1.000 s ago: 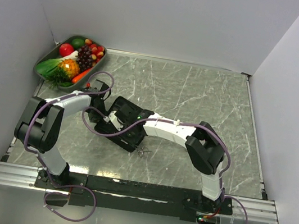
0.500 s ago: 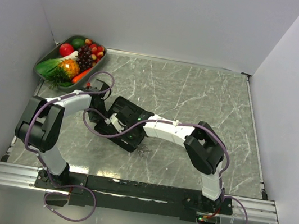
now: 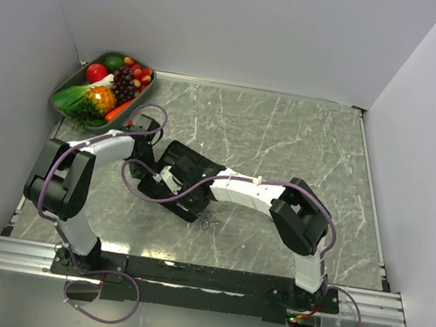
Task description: Sort the hair-cutting tools
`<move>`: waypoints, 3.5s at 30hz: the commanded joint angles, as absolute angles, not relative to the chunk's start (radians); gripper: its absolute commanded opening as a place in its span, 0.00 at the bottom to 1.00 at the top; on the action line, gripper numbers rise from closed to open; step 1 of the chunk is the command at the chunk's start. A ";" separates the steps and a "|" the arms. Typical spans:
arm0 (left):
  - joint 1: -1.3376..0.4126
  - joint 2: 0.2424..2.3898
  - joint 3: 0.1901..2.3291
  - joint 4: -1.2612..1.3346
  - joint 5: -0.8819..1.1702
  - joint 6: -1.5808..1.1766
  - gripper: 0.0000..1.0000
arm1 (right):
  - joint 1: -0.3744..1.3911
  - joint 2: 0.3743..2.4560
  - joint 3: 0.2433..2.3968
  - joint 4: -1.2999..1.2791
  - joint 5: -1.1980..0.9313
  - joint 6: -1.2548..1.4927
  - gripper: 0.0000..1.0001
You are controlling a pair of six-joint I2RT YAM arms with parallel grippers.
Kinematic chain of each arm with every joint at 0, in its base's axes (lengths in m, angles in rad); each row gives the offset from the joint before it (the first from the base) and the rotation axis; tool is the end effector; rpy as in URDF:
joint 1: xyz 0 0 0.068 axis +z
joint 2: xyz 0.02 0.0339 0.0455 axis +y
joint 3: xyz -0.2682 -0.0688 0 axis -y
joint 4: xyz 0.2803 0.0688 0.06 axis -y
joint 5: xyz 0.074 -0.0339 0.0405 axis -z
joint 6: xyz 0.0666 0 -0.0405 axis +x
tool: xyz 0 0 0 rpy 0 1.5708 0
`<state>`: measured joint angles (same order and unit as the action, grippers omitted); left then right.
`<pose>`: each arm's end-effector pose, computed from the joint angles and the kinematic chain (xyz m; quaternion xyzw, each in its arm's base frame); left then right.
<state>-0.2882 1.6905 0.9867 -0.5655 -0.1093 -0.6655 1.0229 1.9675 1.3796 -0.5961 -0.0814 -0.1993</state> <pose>0.3340 -0.0914 0.1103 -0.1932 0.9681 -0.0208 0.1580 0.2262 0.3811 0.1253 -0.5690 0.7986 0.1135 0.1600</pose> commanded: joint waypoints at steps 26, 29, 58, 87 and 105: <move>-0.344 1.813 0.954 -0.489 0.049 -0.699 0.38 | 1.016 1.924 1.347 -0.673 -0.043 -0.187 0.00; -0.345 1.812 0.954 -0.491 0.049 -0.696 0.37 | 1.015 1.951 1.370 -0.650 -0.051 -0.172 0.00; -0.359 1.798 0.939 -0.503 0.041 -0.696 0.37 | 1.017 2.045 1.465 -0.408 -0.207 -0.236 0.00; -0.368 1.779 0.919 -0.497 0.049 -0.710 0.37 | 1.034 2.092 1.548 -0.523 -0.107 -0.051 0.00; -0.377 1.767 0.902 -0.489 0.051 -0.721 0.37 | 1.038 2.048 1.473 -0.457 -0.069 -0.067 0.00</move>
